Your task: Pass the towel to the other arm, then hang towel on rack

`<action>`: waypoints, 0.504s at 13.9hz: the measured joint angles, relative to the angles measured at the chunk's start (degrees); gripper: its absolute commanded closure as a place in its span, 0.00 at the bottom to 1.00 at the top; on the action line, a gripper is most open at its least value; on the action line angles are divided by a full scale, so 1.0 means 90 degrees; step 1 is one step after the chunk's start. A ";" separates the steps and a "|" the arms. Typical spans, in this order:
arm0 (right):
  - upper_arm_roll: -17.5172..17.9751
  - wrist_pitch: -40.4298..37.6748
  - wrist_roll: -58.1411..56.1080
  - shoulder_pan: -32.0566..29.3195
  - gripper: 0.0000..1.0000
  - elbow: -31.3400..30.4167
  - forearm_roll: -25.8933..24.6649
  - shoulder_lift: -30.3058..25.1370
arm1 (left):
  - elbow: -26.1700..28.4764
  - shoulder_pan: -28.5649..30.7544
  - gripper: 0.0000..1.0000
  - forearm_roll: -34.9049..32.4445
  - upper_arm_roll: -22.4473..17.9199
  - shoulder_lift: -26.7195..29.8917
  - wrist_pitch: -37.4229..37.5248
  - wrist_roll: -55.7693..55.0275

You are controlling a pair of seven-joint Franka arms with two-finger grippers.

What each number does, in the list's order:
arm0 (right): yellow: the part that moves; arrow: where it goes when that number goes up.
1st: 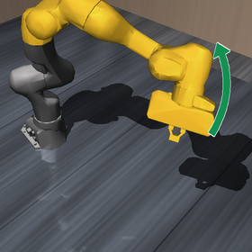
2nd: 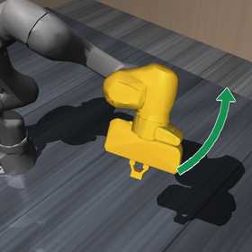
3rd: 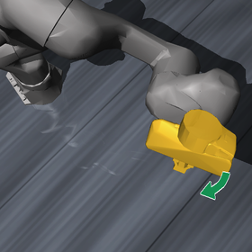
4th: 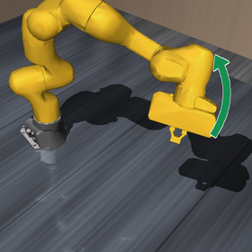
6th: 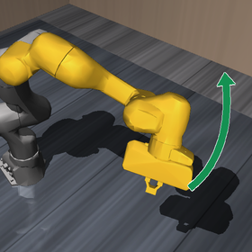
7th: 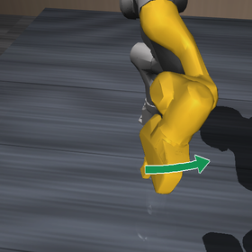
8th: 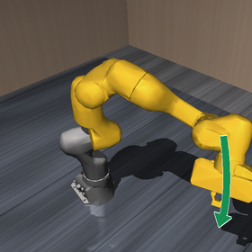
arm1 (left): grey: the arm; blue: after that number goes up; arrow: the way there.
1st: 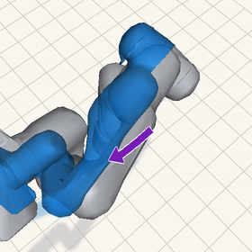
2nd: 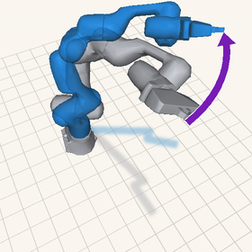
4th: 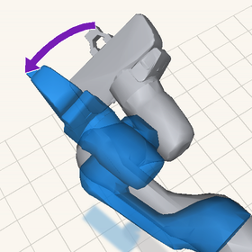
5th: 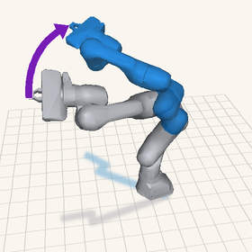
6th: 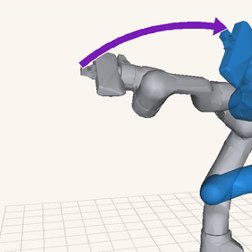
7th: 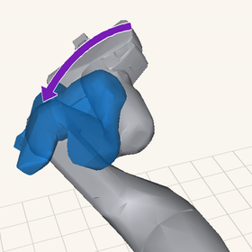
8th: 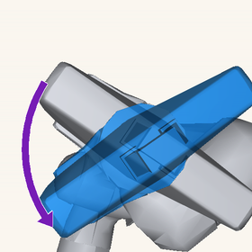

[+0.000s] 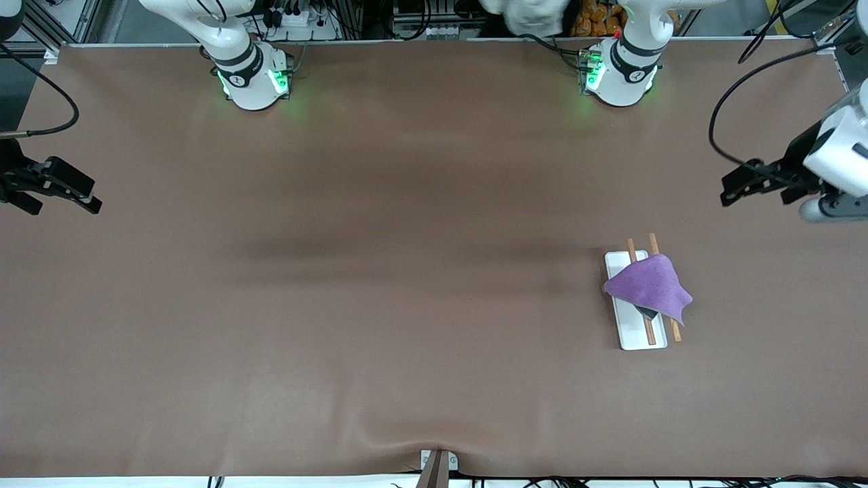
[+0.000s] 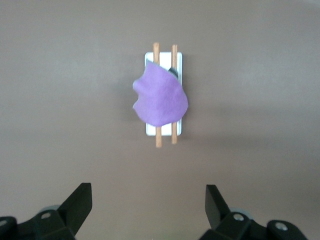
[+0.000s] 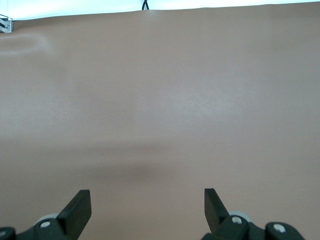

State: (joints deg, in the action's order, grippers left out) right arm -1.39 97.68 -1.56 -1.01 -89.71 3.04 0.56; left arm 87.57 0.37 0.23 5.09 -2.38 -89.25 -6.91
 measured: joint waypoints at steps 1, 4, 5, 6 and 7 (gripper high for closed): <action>0.0000 -0.0002 0.0003 0.0000 0.00 0.0001 0.0000 0.0001 | 0.0009 0.0001 0.00 0.0000 -0.0019 0.0061 0.0032 0.0005; 0.0000 -0.0013 0.0008 0.0000 0.00 0.0001 0.0000 0.0008 | 0.0026 0.0001 0.00 0.0000 -0.0050 0.0091 0.0019 0.0008; 0.0001 -0.0014 0.0010 0.0000 0.00 0.0001 0.0000 0.0010 | 0.0031 -0.0006 0.00 0.0000 -0.0061 0.0091 0.0017 0.0009; 0.0001 -0.0015 0.0011 0.0000 0.00 0.0001 0.0000 0.0010 | 0.0031 -0.0020 0.00 0.0000 -0.0094 0.0092 0.0017 0.0009; 0.0002 -0.0018 0.0012 0.0000 0.00 0.0001 0.0000 0.0012 | 0.0031 -0.0026 0.00 0.0000 -0.0138 0.0095 0.0016 0.0010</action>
State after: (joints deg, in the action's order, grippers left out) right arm -1.37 97.52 -1.45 -1.00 -89.71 3.04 0.67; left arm 87.85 0.13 0.23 3.85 -1.52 -89.10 -6.82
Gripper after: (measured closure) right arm 0.000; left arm 0.000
